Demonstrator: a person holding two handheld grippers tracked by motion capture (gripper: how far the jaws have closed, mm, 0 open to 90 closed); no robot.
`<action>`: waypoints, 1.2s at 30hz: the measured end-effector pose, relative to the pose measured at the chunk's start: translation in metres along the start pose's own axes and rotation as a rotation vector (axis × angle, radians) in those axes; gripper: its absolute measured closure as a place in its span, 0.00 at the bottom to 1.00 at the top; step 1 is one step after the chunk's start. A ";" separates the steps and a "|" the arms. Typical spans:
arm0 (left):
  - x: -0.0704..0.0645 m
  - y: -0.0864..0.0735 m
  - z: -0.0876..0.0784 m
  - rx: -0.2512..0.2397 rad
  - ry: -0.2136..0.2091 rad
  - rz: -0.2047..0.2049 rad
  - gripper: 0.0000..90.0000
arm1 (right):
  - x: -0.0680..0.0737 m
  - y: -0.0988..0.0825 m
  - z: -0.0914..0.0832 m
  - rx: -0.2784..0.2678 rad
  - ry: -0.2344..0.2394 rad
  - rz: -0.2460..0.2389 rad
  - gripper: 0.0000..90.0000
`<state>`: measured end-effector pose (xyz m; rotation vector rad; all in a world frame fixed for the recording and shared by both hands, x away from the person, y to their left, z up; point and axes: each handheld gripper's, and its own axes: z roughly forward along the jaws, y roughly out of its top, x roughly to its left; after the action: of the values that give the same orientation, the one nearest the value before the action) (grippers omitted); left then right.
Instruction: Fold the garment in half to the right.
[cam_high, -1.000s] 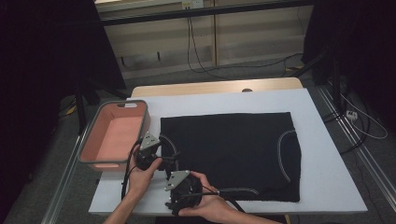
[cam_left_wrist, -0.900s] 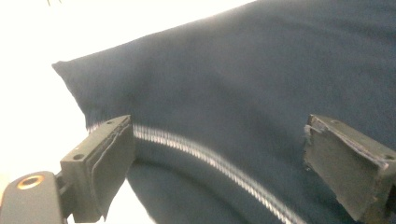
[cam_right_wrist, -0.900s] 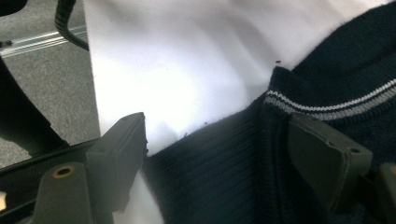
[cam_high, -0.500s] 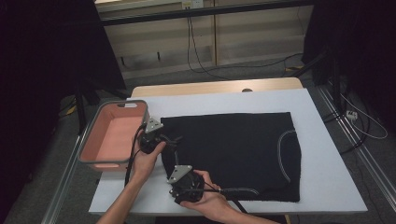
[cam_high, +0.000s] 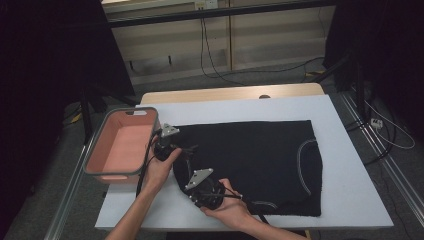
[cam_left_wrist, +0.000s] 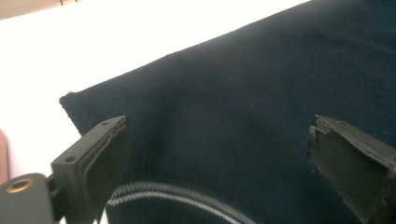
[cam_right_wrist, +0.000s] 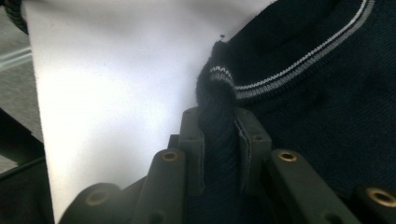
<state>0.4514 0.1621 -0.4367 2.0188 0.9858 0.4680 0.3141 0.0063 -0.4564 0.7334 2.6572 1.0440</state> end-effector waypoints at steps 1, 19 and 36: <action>0.003 0.001 0.002 0.010 0.003 -0.006 0.07 | -0.002 -0.001 0.000 -0.003 0.013 0.002 0.85; 0.034 0.018 0.039 0.064 0.050 -0.113 0.13 | -0.007 -0.005 0.000 -0.027 0.046 0.000 0.85; 0.050 0.023 0.054 0.097 0.163 -0.119 0.26 | -0.005 -0.005 0.000 -0.030 0.036 -0.003 0.84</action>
<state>0.5270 0.1656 -0.4512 2.0178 1.2416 0.5360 0.3163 0.0003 -0.4600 0.7108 2.6658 1.1045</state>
